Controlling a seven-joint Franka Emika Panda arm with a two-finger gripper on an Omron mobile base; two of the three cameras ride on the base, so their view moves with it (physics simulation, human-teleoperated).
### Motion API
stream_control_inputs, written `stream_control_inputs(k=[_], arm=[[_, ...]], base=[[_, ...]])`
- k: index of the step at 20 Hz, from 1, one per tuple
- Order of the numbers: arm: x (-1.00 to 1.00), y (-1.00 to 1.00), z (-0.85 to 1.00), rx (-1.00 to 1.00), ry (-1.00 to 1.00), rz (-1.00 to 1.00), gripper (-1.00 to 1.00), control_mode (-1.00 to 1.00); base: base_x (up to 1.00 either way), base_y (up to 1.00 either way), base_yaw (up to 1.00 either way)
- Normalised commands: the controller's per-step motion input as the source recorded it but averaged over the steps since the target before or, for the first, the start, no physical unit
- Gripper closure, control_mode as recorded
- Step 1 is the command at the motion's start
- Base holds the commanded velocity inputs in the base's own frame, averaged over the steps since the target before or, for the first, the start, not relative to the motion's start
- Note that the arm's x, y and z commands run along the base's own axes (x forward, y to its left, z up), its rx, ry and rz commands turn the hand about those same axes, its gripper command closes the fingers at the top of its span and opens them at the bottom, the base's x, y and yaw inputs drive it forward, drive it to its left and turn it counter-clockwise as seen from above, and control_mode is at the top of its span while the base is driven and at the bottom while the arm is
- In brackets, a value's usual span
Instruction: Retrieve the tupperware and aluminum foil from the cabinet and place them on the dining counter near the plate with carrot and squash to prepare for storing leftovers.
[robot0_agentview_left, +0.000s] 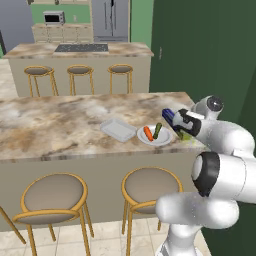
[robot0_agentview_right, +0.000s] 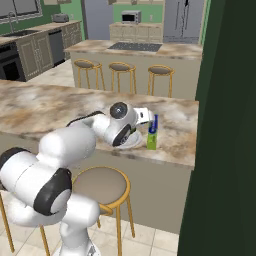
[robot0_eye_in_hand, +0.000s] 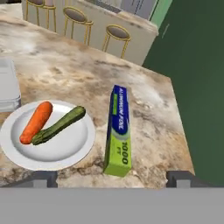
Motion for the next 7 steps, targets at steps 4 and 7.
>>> stream_control_inputs(k=[4, 7], arm=[[-0.86, 0.61, 0.99, -0.1, 0.0, 0.29, -1.0, -1.0], [-0.88, 0.71, 0.87, -0.08, 0.12, 0.26, -1.0, -1.0]], base=[[0.0, 0.0, 0.0], [0.0, 0.0, 0.0]])
